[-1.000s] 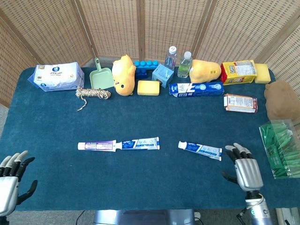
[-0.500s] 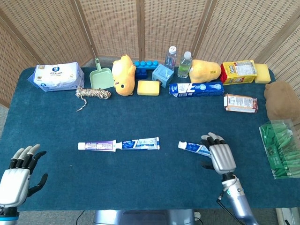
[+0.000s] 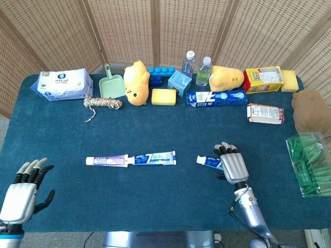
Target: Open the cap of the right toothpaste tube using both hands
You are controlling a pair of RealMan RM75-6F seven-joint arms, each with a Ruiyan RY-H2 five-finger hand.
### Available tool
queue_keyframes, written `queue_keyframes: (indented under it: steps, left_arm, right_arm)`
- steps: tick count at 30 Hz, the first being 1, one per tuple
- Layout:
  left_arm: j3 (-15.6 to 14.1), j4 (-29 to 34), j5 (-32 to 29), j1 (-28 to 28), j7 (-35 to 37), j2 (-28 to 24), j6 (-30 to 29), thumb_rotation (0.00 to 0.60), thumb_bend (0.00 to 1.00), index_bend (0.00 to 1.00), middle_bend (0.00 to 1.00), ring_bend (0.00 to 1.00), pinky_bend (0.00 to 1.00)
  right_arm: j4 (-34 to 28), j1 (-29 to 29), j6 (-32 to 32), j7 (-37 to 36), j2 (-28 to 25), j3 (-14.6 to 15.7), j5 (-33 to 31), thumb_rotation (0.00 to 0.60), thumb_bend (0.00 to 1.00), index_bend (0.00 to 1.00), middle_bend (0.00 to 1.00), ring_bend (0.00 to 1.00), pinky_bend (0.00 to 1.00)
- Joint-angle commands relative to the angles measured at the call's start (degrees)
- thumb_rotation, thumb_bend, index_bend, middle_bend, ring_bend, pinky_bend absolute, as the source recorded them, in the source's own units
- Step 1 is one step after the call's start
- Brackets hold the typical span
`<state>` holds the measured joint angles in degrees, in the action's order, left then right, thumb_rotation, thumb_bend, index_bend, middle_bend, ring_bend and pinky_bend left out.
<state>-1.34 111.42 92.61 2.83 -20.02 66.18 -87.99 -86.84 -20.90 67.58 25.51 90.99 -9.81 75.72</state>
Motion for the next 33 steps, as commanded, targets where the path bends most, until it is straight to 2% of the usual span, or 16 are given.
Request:
queue_keyframes:
  steps: [1,13,28,33]
  left_arm:
    - [-0.08,0.02,0.03,0.05,0.01,-0.01,-0.23,0.6,0.31,0.19,0.12,0.1,0.07]
    - [-0.49,-0.45,0.55,0.2,0.67,0.07,-1.08,0.6,0.32,0.19,0.12,0.1,0.07]
    - [-0.73,-0.91,0.67,0.21,1.44,0.13,-1.51,0.6,0.31,0.19,0.12,0.1,0.07]
    - [-0.72,-1.22,0.57,0.12,1.89,0.19,-1.49,0.6,0.31,0.19,0.12,0.1,0.07]
  right_arm:
    - [1.73,-0.88,-0.43,0.5,0.67,0.15,-0.26,0.6,0.11,0.34,0.26,0.15,0.21]
    - [5.53,-2.07,-1.0,-0.61,-0.29,0.61,-1.02,0.6,0.12,0.34,0.26,0.15,0.21]
    - [8.65,-3.27,-1.76,-1.5,-2.25,-0.22,-3.16,0.6,0.12,0.34,0.26,0.15,0.21]
    - [5.95,-4.57,-3.95,0.56,-3.99,-0.4,-4.63,0.6,0.13,0.34,0.26,0.15,0.21]
